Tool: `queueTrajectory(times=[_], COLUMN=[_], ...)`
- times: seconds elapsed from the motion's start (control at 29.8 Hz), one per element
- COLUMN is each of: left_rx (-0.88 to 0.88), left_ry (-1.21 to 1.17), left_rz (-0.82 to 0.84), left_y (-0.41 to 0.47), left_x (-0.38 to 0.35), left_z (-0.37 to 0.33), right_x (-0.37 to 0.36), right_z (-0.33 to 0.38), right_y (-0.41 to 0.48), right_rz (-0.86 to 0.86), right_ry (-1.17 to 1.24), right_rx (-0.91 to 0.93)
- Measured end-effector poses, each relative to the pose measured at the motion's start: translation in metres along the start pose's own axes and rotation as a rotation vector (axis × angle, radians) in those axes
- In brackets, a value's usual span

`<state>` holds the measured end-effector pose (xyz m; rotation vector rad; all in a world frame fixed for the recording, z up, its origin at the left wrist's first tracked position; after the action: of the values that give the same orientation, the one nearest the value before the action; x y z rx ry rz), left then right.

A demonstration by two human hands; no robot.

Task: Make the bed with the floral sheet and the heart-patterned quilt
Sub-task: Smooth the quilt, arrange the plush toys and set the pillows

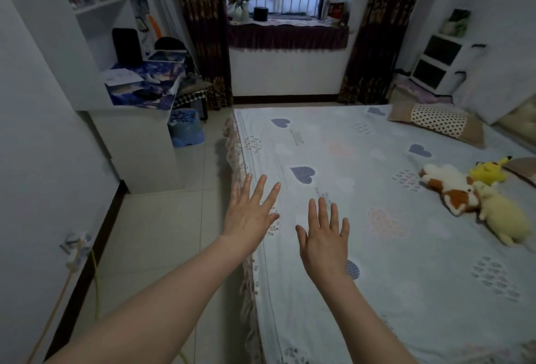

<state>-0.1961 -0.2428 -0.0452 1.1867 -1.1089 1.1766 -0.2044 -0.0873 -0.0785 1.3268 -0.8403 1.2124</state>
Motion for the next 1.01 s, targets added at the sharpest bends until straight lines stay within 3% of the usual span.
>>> queueTrajectory(times=[0.7, 1.01], left_rx=[-0.279, -0.471], left_ry=[-0.007, -0.020], left_rz=[-0.059, -0.047], left_y=[0.180, 0.332], left_x=[-0.048, -0.046], left_z=[0.041, 0.161], right_x=[-0.036, -0.063], right_z=[0.024, 0.125], right_y=[0.134, 0.287], right_rz=[-0.019, -0.009], right_ry=[-0.113, -0.130], right_rx=[-0.198, -0.328])
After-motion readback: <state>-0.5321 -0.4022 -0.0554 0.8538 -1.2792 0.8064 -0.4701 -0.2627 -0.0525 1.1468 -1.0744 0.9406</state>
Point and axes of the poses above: each hand's wrist, its own y-axis towards the middle knuckle, its own x-axis out of the back of the hand, z = x × y, the point moved 10 cm from there along y, towards the middle knuckle
